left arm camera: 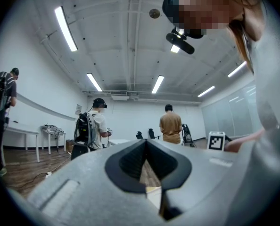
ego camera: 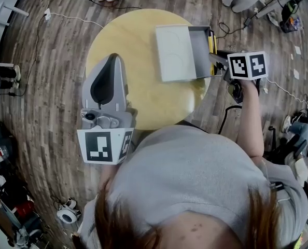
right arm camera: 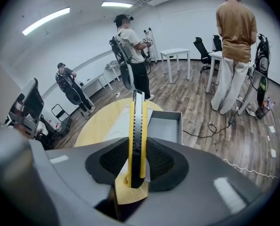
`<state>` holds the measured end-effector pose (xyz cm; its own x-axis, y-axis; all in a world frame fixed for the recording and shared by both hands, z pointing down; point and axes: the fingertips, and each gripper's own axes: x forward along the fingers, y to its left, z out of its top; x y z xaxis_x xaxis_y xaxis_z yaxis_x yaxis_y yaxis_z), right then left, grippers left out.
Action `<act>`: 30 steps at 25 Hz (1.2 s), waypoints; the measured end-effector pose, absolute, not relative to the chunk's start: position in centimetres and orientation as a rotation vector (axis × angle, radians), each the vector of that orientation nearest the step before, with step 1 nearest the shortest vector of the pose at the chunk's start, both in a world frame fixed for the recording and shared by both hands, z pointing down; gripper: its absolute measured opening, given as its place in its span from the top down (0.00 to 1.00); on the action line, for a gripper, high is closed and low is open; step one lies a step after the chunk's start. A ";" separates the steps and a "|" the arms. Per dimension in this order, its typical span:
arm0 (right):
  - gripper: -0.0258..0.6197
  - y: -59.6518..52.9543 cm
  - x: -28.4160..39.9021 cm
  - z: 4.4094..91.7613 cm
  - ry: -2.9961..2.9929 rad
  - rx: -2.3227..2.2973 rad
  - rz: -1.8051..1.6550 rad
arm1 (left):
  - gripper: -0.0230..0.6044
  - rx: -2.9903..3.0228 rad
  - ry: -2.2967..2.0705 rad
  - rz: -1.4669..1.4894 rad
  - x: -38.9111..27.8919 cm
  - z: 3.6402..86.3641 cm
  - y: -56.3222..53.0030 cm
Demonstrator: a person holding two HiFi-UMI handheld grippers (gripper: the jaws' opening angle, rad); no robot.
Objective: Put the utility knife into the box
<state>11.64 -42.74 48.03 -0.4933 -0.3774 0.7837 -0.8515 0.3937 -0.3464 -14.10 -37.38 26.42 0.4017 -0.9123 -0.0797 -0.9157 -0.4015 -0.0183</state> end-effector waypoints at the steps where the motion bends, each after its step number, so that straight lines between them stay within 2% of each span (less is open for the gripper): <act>1: 0.77 -42.8 11.7 48.3 -2.040 1.047 1.026 | 0.96 -2.578 1.682 0.081 -14.1 26.4 -37.4; 30: 0.77 -44.1 13.2 57.1 -1.823 0.981 1.204 | 0.96 -2.578 1.708 0.049 -13.7 26.9 -38.6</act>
<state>13.20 -44.14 57.11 -0.4426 -0.1988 0.8744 -0.8822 0.2711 -0.3849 -13.70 -38.63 26.87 0.3896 -0.9194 -0.0532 -0.9210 -0.3889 -0.0235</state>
